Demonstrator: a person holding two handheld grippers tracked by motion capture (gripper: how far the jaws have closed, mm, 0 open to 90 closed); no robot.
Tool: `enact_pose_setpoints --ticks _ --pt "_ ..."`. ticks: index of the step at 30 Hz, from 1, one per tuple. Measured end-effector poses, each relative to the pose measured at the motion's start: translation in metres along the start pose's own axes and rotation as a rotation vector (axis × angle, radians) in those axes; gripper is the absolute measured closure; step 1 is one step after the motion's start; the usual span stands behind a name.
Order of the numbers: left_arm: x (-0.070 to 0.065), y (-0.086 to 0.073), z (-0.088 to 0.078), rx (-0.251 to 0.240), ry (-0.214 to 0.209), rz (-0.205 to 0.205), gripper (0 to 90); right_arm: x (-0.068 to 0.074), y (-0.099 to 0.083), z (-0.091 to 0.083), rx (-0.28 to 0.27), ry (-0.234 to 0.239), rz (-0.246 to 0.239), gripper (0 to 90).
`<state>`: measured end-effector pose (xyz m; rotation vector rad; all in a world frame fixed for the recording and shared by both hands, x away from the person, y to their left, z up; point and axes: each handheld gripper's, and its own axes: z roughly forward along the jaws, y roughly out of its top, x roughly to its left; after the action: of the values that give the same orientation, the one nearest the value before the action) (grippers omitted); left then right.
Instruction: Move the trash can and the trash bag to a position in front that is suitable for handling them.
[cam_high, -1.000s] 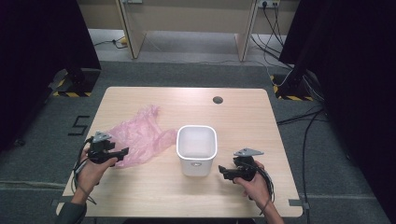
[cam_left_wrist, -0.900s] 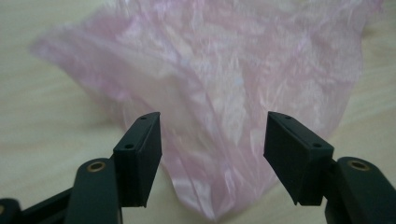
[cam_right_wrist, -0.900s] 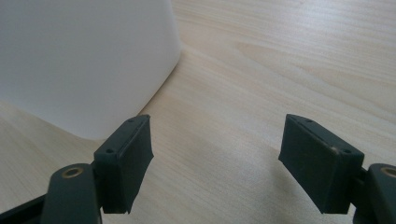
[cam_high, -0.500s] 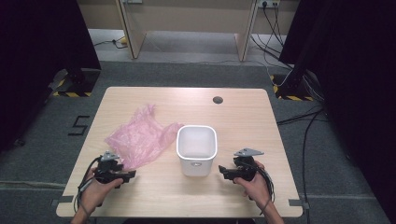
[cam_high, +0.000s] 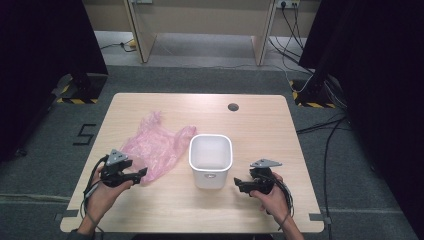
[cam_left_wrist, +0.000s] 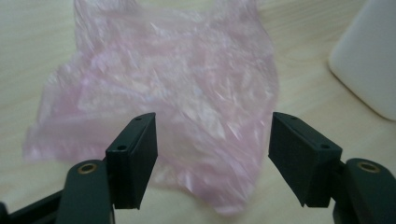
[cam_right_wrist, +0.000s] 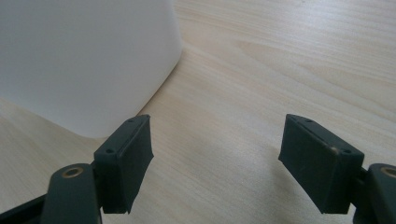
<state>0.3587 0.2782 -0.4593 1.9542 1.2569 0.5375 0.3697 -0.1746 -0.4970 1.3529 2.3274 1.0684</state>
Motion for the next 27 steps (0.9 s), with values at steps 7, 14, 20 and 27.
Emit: enact_pose_setpoints --ticks 7,14,20,27 --pt "0.023 0.022 0.039 0.03 0.07 0.045 32.3 -0.001 0.0 -0.001 0.001 0.0 0.002 25.2" --pt "0.036 -0.005 0.058 0.147 0.09 -0.027 32.2 -0.001 0.0 -0.001 -0.002 0.007 -0.003 25.2" --pt "0.017 -0.026 0.045 0.165 0.095 -0.04 28.1 0.0 0.0 0.0 0.002 0.006 -0.006 25.1" --pt "-0.012 -0.04 0.018 0.156 0.034 -0.038 23.2 0.0 0.0 0.0 0.002 0.005 -0.004 25.2"
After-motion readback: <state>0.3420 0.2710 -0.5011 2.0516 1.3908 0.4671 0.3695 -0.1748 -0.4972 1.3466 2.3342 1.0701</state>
